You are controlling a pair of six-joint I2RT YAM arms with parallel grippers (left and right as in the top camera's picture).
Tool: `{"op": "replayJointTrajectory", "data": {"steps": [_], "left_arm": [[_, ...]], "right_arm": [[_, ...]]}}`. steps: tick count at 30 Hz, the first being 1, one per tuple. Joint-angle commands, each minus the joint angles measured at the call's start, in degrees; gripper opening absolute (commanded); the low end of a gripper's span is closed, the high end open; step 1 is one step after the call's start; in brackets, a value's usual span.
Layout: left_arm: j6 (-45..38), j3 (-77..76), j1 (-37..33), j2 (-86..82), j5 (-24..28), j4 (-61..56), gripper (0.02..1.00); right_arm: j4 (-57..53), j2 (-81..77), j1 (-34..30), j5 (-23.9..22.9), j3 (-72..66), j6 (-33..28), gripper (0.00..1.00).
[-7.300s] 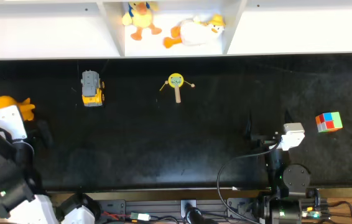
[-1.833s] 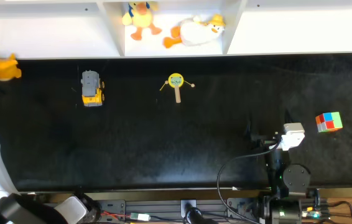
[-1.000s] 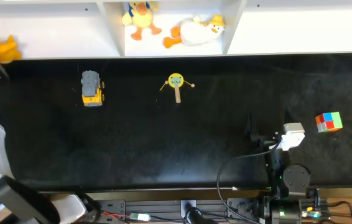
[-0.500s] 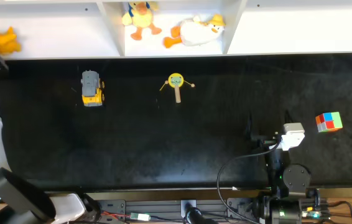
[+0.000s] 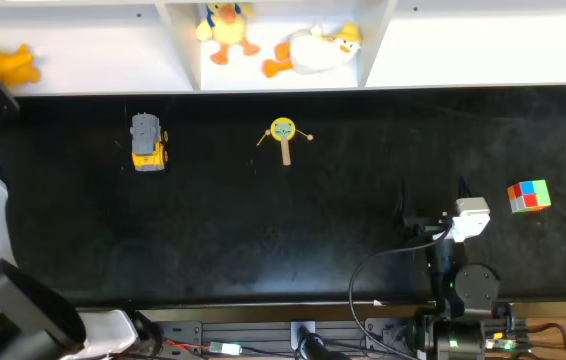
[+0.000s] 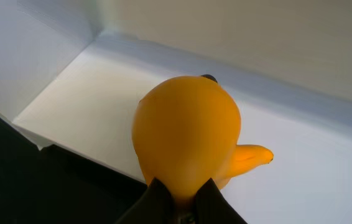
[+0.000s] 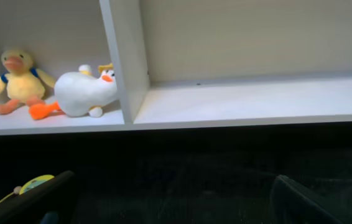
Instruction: Store Toys
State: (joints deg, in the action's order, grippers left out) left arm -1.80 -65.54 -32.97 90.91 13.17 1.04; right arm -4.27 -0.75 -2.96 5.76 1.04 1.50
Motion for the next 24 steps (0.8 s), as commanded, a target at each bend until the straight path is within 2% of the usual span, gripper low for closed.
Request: {"op": "replayJointTrajectory", "data": {"steps": [1, 16, 24], "left_arm": [[0.6, -3.2, 0.2, 1.8, -0.4, -0.5, 0.106], [-0.3, -3.6, 0.9, 3.4, -0.5, -0.5, 0.104], [-0.3, -3.7, 2.3, 4.1, -2.8, -0.6, 0.104]], "right_arm": [[0.2, 0.5, 0.2, 0.2, -0.7, 0.2, 0.996], [0.2, 0.5, 0.2, 0.2, -0.7, 0.2, 0.996], [0.2, 0.5, 0.2, 0.2, -0.7, 0.2, 0.996]]}}
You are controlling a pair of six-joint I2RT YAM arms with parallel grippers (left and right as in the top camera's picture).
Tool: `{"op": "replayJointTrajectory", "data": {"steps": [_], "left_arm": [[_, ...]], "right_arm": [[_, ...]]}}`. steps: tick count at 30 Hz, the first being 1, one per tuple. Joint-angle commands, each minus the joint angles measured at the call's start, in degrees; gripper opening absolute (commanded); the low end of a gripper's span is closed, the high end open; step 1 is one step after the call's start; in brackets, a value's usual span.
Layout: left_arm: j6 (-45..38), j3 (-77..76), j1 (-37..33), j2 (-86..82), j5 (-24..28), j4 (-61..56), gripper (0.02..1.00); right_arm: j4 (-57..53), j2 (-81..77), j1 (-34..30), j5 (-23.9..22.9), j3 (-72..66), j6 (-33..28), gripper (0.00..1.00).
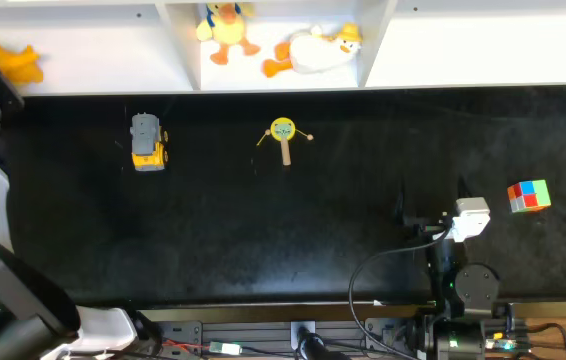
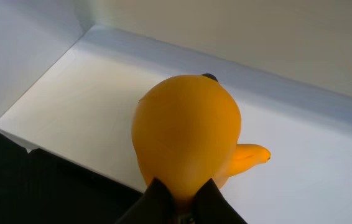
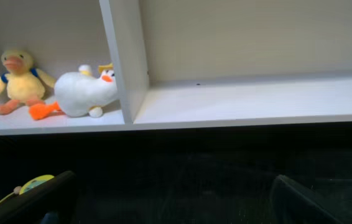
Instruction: Store Toys
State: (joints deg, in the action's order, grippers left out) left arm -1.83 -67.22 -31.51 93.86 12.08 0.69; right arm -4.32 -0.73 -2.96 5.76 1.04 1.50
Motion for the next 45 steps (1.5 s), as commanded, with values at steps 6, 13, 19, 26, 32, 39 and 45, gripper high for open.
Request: {"op": "replayJointTrajectory", "data": {"steps": [6, 13, 19, 26, 32, 39, 45], "left_arm": [[-0.2, -3.7, 1.3, 3.0, -1.7, -0.2, 0.106], [-0.2, -4.1, 1.7, 4.0, -1.7, -0.3, 0.106], [-0.2, -4.1, 1.7, 4.4, -1.7, -0.3, 0.104], [-0.2, -4.1, 1.7, 5.0, -1.7, -0.9, 0.104], [-0.2, -4.1, 1.7, 5.9, -1.7, -1.0, 0.104], [-0.3, -4.2, 2.2, 6.3, -1.7, -1.5, 0.102], [-0.3, -4.2, 2.8, 6.5, -1.7, -1.6, 0.102]], "right_arm": [[0.3, 0.5, 0.2, 0.2, -0.7, 0.2, 0.993], [0.3, 0.5, 0.2, 0.2, -0.7, 0.2, 0.996], [0.3, 0.5, 0.2, 0.2, -0.7, 0.2, 0.996], [0.3, 0.5, 0.2, 0.2, -0.7, 0.2, 0.996], [0.3, 0.5, 0.2, 0.2, -0.7, 0.2, 0.996], [0.3, 0.5, 0.2, 0.2, -0.7, 0.2, 0.996], [0.3, 0.5, 0.2, 0.2, -0.7, 0.2, 0.993]]}}
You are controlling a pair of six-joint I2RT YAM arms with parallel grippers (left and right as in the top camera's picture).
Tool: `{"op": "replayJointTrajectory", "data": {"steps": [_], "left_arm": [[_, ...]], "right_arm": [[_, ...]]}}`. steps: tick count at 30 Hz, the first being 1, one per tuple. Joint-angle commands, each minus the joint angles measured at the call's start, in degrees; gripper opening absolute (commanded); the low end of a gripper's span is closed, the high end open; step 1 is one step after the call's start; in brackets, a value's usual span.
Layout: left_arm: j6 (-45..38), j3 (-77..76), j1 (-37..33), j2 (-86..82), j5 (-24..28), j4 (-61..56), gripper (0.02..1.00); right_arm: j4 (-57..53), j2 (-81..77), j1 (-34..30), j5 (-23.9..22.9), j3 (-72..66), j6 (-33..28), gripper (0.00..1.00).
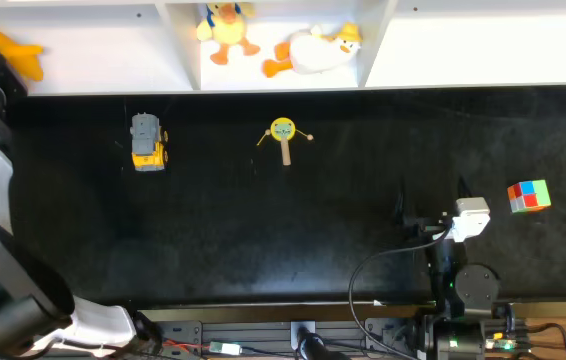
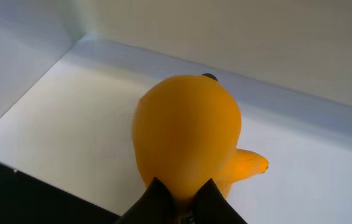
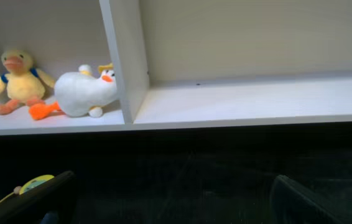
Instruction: Store Toys
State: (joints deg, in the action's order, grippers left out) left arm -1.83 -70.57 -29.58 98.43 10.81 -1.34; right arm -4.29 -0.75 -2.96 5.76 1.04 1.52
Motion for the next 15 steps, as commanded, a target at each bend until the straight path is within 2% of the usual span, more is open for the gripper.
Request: {"op": "replayJointTrajectory", "data": {"steps": [1, 11, 14, 15], "left_arm": [[-0.3, -0.8, 1.0, 2.0, -0.4, 0.4, 0.102], [-0.2, -1.2, 1.4, 2.5, -0.4, 0.3, 0.108], [-0.3, -1.2, 1.4, 2.5, -0.4, 0.2, 0.145], [-0.2, -1.2, 1.4, 2.5, -0.4, 0.1, 0.191]], "right_arm": [[0.2, 0.5, 0.2, 0.2, -0.7, 0.2, 0.996], [0.2, 0.5, 0.2, 0.2, -0.7, 0.2, 0.996], [0.2, 0.5, 0.2, 0.2, -0.7, 0.2, 0.996], [0.2, 0.5, 0.2, 0.2, -0.7, 0.2, 0.996]]}}
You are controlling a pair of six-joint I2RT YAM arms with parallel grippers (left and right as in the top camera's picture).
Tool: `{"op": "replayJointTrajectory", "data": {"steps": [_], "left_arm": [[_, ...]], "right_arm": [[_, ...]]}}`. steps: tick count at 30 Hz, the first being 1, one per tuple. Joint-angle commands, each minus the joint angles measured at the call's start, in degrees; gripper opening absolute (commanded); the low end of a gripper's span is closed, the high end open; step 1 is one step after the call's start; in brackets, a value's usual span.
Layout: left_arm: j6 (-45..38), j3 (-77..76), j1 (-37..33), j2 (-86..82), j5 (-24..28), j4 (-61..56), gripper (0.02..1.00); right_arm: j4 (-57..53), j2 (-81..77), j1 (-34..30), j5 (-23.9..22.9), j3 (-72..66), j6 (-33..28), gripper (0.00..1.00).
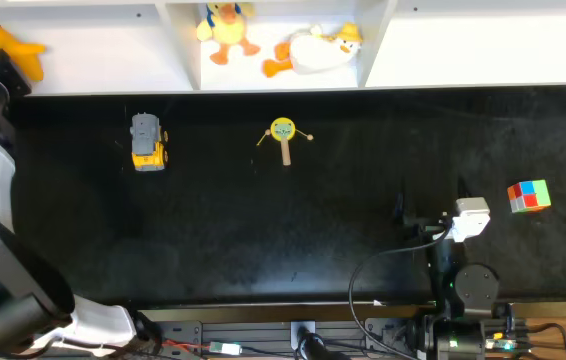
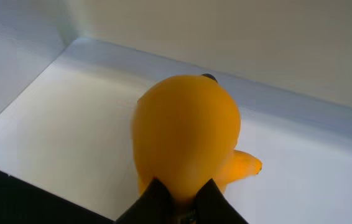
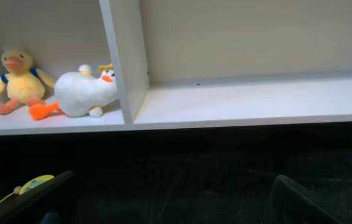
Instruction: Store Toys
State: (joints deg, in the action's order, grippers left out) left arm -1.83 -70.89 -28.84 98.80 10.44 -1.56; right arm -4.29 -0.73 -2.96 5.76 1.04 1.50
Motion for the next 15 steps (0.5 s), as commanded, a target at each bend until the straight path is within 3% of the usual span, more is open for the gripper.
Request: {"op": "replayJointTrajectory", "data": {"steps": [1, 3, 9, 13, 15], "left_arm": [[-0.3, -0.9, 0.6, 2.2, 0.0, 0.3, 0.215], [-0.3, -0.9, 0.6, 2.2, 0.0, 0.2, 0.275], [-0.2, -0.9, 0.6, 2.2, 0.0, 0.2, 0.700], [-0.2, -0.9, 0.7, 2.2, 0.0, 0.3, 0.825], [-0.2, -0.9, 0.9, 2.2, 0.0, 0.3, 0.783]], "right_arm": [[0.2, 0.5, 0.2, 0.2, -0.7, 0.2, 0.996], [0.2, 0.5, 0.2, 0.2, -0.7, 0.2, 0.996], [0.2, 0.5, 0.2, 0.2, -0.7, 0.2, 0.996], [0.2, 0.5, 0.2, 0.2, -0.7, 0.2, 0.996], [0.2, 0.5, 0.2, 0.2, -0.7, 0.2, 0.996]]}}
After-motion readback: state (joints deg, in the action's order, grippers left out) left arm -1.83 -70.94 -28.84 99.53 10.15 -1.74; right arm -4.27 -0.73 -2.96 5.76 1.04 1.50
